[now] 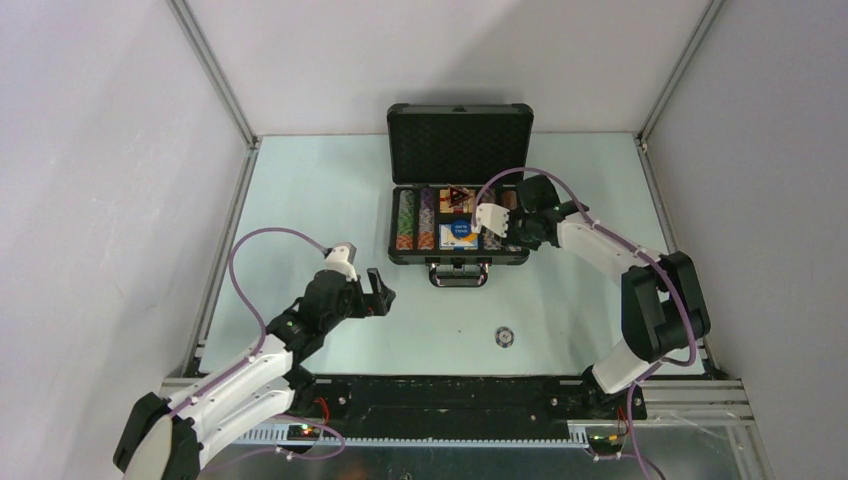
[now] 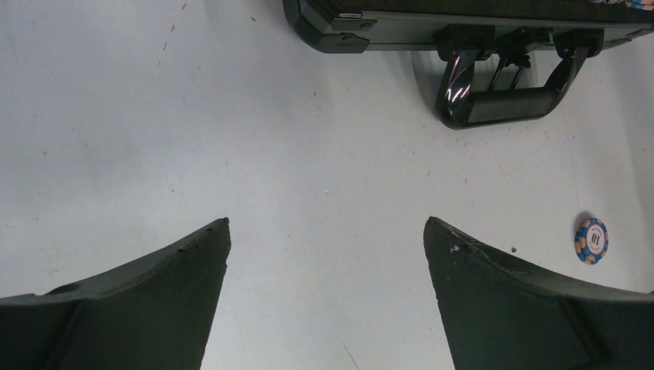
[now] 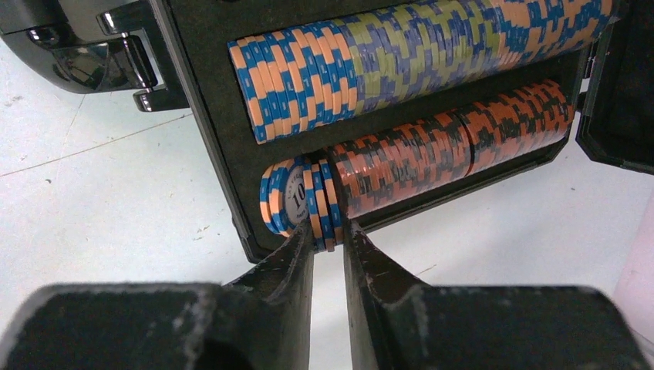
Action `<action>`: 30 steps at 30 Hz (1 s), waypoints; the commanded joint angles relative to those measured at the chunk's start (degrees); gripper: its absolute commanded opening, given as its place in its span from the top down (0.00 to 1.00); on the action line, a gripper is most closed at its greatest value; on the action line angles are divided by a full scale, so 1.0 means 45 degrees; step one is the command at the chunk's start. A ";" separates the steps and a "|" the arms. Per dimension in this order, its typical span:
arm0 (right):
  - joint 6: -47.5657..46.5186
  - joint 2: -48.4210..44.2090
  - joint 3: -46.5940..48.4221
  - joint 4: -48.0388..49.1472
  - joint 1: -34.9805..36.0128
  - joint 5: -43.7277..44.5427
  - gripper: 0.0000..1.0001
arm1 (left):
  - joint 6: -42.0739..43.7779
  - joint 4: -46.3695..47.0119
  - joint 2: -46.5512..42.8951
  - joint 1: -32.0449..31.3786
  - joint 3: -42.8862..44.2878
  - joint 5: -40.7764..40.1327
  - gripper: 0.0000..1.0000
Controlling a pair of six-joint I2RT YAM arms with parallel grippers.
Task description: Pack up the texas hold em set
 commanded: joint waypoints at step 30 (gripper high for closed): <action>0.0504 -0.1131 0.0095 0.0004 -0.0178 -0.0407 0.56 | 0.0217 0.0405 0.0170 0.0071 0.0280 -0.0048 0.00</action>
